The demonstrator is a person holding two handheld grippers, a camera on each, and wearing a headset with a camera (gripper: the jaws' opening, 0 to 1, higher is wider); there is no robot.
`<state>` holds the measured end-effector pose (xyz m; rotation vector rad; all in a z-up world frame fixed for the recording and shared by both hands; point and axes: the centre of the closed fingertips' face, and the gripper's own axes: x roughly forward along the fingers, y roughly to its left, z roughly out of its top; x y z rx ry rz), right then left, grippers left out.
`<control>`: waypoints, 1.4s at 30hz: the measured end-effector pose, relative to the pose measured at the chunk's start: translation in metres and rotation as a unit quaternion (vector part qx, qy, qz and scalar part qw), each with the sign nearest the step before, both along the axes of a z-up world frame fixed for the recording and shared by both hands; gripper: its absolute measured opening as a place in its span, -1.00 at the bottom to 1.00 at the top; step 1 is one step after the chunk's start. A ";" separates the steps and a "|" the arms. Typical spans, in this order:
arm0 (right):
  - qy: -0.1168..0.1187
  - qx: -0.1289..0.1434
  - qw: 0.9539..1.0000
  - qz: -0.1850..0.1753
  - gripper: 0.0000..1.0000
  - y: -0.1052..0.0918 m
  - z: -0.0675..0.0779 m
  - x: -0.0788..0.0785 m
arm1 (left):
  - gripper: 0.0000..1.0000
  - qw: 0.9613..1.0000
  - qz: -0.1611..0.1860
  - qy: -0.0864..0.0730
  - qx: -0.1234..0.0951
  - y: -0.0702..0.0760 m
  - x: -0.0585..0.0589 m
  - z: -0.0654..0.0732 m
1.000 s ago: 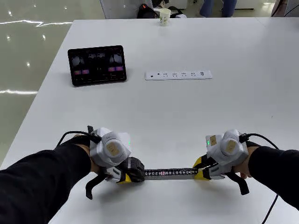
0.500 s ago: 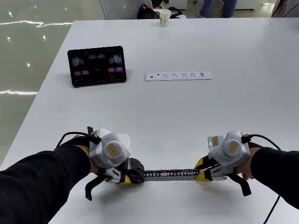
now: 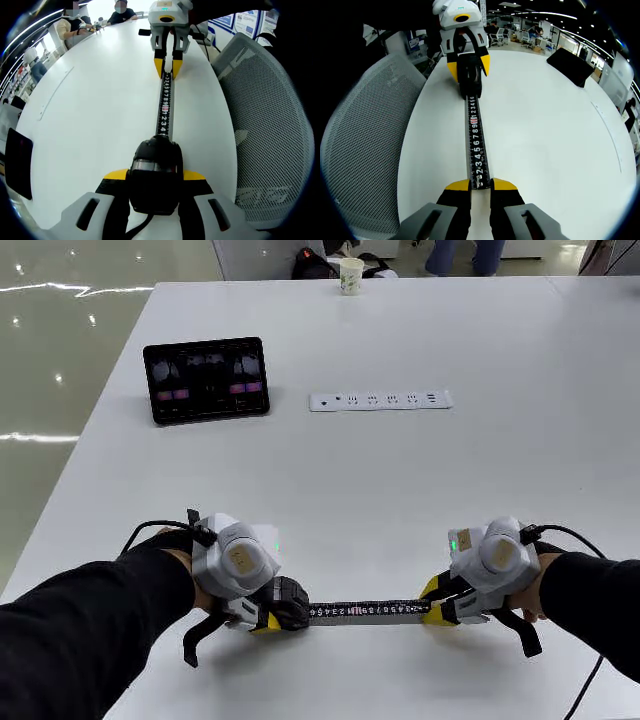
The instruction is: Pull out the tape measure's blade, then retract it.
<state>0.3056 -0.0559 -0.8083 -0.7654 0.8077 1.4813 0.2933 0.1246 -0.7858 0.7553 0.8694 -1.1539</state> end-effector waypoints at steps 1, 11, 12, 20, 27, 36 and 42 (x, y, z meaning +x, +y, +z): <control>0.001 -0.001 1.000 0.001 -0.80 -0.001 0.000 0.000 | -0.38 1.000 0.000 0.000 0.000 0.000 0.000 0.000; -0.004 -0.006 1.000 -0.003 -0.80 -0.006 -0.001 0.001 | -0.38 1.000 0.000 -0.002 0.001 0.001 0.001 0.000; -0.004 -0.007 1.000 -0.004 -0.80 -0.007 -0.001 0.001 | -0.38 1.000 0.000 -0.002 0.001 0.001 0.000 0.000; -0.006 -0.008 1.000 -0.007 -0.80 -0.012 -0.002 0.001 | -0.38 1.000 0.000 -0.001 0.003 0.001 -0.001 0.000; -0.008 -0.012 1.000 -0.007 -0.80 -0.015 -0.002 0.002 | -0.38 1.000 -0.001 0.000 0.003 0.001 0.000 0.000; -0.006 -0.014 1.000 -0.013 -0.80 -0.022 -0.001 0.002 | -0.38 1.000 -0.002 0.001 0.001 0.001 -0.001 0.000; -0.005 -0.015 1.000 -0.012 -0.80 -0.025 -0.001 0.002 | -0.38 1.000 -0.001 0.002 0.000 0.001 -0.001 0.000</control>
